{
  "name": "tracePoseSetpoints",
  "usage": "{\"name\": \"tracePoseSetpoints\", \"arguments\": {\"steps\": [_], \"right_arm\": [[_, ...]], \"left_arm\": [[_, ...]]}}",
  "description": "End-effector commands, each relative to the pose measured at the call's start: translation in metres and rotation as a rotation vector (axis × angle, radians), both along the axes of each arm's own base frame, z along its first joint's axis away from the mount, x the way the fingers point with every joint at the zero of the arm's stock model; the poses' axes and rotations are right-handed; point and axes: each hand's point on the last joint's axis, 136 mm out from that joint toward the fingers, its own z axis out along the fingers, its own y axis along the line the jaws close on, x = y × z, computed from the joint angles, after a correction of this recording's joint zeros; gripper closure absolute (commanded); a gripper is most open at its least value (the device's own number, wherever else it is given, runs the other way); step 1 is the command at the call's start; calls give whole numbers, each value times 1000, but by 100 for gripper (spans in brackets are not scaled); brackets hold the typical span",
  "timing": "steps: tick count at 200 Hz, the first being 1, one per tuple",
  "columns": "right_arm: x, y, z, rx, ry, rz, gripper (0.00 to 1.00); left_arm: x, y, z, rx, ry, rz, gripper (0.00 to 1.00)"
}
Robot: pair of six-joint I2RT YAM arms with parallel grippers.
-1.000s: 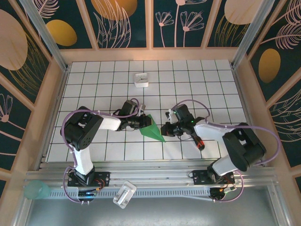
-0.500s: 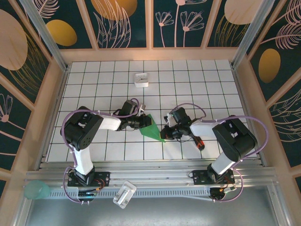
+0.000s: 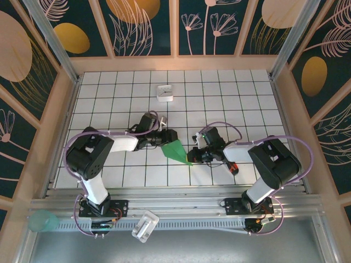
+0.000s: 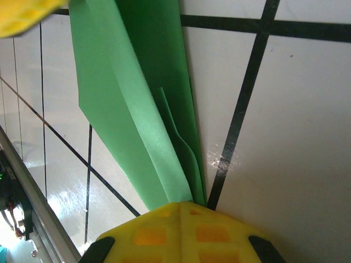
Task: Fold a paper plane with a square sheet of paper (pick it up from the middle)
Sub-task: Fourth fold the wing at the center of the table.
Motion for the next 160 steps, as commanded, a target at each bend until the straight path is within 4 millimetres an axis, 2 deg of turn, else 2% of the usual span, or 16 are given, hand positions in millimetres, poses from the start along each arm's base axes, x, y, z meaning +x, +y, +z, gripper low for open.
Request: {"name": "tracePoseSetpoints", "arguments": {"steps": [1, 24, 49, 66, 79, 95, 98, 110, 160], "right_arm": [[-27, -31, -40, -162, 124, -42, 100], [-27, -32, -41, -165, 132, -45, 100], [-27, -33, -42, -171, 129, -46, 100], [-27, -33, -42, -174, 131, -48, 100], [-27, -35, -43, -179, 131, -49, 100], [-27, -34, -43, -180, 128, -49, 100], [-27, -35, -44, -181, 129, -49, 100], [-27, -35, -44, -182, 130, -49, 100], [-26, -36, -44, -188, 128, -53, 100]], "left_arm": [[-10, -1, 21, -20, -20, 8, 52], [-32, -6, 20, -31, 4, -9, 57], [-57, -15, 12, -72, 56, -40, 76], [-67, -22, 9, -97, 76, -67, 89], [-72, -29, 6, -116, 95, -91, 94], [-72, -34, 7, -143, 103, -97, 98], [-74, -34, -3, -131, 125, -96, 99], [-74, -37, -7, -131, 136, -101, 100], [-72, -41, -24, -84, 170, -107, 100]]}}
